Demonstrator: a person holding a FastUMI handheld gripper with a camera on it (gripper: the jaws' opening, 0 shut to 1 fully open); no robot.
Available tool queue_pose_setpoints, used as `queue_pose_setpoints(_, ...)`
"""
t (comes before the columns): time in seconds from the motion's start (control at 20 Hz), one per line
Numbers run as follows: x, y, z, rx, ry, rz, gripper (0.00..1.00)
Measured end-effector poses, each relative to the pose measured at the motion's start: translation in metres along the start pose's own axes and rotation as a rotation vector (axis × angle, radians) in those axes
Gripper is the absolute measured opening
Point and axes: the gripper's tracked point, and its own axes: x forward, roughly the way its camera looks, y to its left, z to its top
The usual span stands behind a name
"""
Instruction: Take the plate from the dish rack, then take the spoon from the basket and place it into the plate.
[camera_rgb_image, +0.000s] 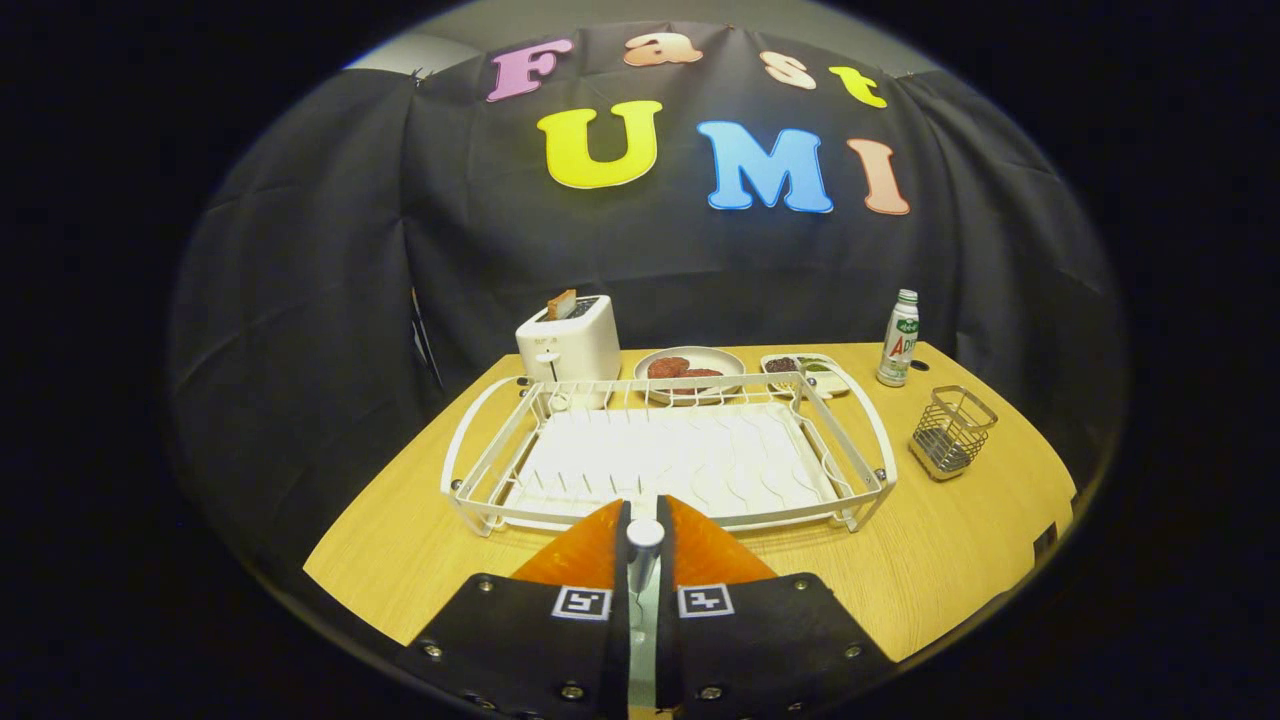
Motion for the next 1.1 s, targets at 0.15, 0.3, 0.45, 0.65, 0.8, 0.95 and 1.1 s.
queue_pose_setpoints(0.15,-0.003,-0.015,-0.005,0.045,0.008,-0.039,0.15)
queue_pose_setpoints(0.3,-0.008,-0.035,-0.011,0.056,0.023,-0.096,0.22)
queue_pose_setpoints(0.45,-0.009,-0.046,-0.019,0.05,0.047,-0.113,0.32)
queue_pose_setpoints(0.65,-0.007,-0.054,-0.02,0.045,0.057,-0.121,0.4)
queue_pose_setpoints(0.8,-0.006,-0.057,-0.015,0.033,0.049,-0.118,0.44)
queue_pose_setpoints(0.95,-0.003,-0.057,-0.011,0.022,0.044,-0.11,0.44)
queue_pose_setpoints(1.1,-0.004,-0.057,-0.004,0.001,0.038,-0.104,0.44)
